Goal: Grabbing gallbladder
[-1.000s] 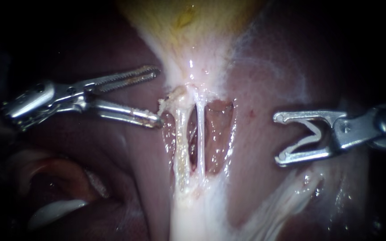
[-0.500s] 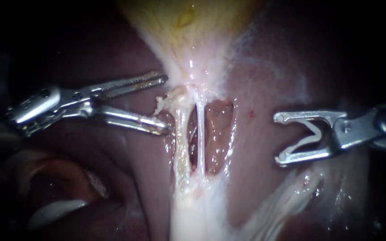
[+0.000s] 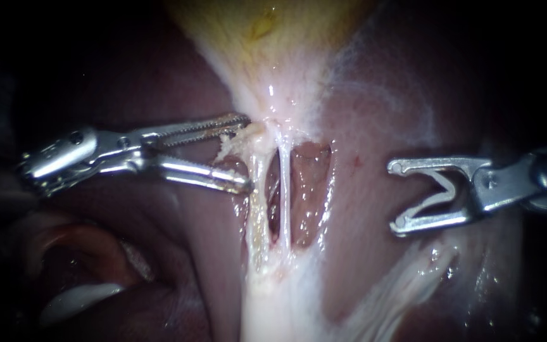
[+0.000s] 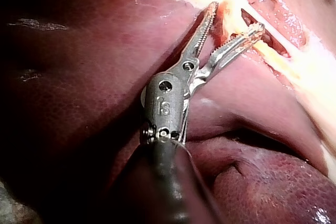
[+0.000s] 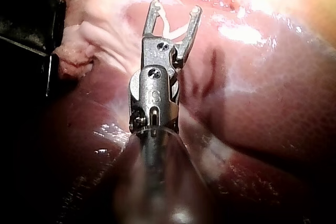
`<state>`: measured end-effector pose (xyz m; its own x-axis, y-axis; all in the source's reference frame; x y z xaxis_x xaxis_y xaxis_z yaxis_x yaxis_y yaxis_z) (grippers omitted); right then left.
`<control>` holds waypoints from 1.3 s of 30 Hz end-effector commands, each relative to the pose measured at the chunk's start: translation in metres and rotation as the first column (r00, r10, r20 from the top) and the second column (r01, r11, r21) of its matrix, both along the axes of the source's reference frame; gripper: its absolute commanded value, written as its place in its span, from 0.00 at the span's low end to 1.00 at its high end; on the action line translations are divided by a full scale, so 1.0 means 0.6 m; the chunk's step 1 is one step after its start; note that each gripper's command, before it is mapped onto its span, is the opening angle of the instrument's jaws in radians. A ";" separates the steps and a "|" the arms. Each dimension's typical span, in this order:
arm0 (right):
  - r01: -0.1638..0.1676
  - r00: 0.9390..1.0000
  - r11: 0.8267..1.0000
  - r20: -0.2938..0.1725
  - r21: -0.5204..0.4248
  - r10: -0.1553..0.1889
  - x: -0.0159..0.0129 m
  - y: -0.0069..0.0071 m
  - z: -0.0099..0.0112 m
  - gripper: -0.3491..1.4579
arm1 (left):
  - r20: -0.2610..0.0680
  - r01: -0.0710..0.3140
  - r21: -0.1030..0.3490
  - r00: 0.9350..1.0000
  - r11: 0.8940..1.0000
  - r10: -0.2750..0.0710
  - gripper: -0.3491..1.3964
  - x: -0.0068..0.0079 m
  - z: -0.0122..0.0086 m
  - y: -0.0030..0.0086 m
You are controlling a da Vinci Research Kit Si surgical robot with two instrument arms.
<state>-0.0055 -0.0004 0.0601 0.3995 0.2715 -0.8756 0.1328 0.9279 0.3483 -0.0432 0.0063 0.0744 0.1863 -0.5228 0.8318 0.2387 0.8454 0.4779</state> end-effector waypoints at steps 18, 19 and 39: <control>0.000 1.000 1.000 0.000 0.000 0.000 0.0001 0.0000 -0.0001 0.42 | -0.035 -0.005 0.002 0.999 1.000 0.005 0.09 0.0027 0.0010 0.0002; 0.000 1.000 1.000 0.000 0.000 0.000 0.0001 0.0000 -0.0001 0.42 | -0.037 -0.007 0.003 0.999 1.000 0.007 0.03 0.0028 0.0010 0.0002; 0.001 1.000 1.000 -0.001 0.000 -0.001 -0.0002 -0.0001 -0.0002 0.42 | -0.044 -0.017 0.088 0.999 0.996 0.020 0.00 0.0072 -0.0055 0.0017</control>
